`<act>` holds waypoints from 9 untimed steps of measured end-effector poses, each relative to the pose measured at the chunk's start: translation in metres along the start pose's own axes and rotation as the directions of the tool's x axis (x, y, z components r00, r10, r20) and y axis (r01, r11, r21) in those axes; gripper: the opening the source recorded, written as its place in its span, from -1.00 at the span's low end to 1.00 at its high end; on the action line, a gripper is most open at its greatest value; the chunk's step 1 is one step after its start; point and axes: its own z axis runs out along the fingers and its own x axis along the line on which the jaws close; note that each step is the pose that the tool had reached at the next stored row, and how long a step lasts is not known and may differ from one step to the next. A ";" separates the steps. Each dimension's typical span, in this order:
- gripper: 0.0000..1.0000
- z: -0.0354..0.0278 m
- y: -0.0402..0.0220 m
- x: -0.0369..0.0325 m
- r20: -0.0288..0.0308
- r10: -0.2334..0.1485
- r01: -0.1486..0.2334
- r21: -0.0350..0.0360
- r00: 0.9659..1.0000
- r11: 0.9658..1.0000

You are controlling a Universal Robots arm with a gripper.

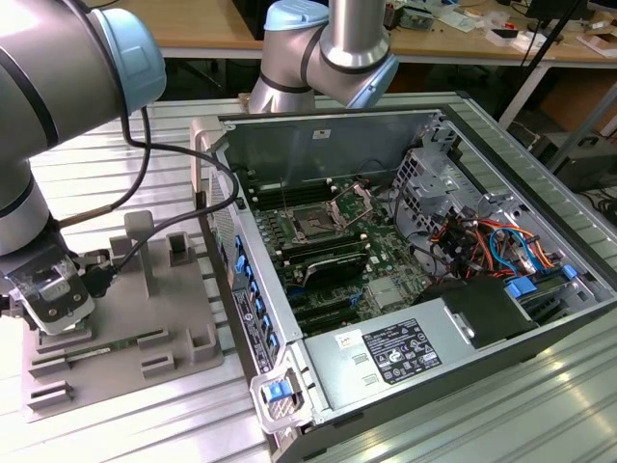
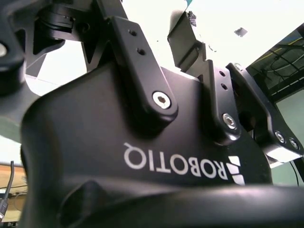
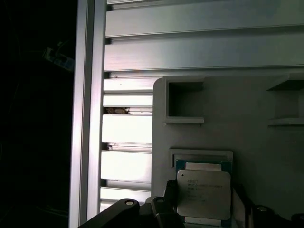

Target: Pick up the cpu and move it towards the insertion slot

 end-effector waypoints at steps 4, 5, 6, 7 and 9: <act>0.08 -0.0011 0.0001 0.0000 0.000 0.000 0.000 0.000 1.000 1.000; 0.08 -0.0013 0.0001 0.0000 0.000 0.000 0.000 0.000 1.000 1.000; 0.08 -0.0015 0.0001 0.0000 0.000 0.000 0.000 0.000 1.000 1.000; 0.08 -0.0017 0.0001 0.0000 0.000 0.000 0.000 0.000 1.000 1.000; 0.08 -0.0021 0.0001 0.0000 0.000 0.000 0.000 0.000 1.000 1.000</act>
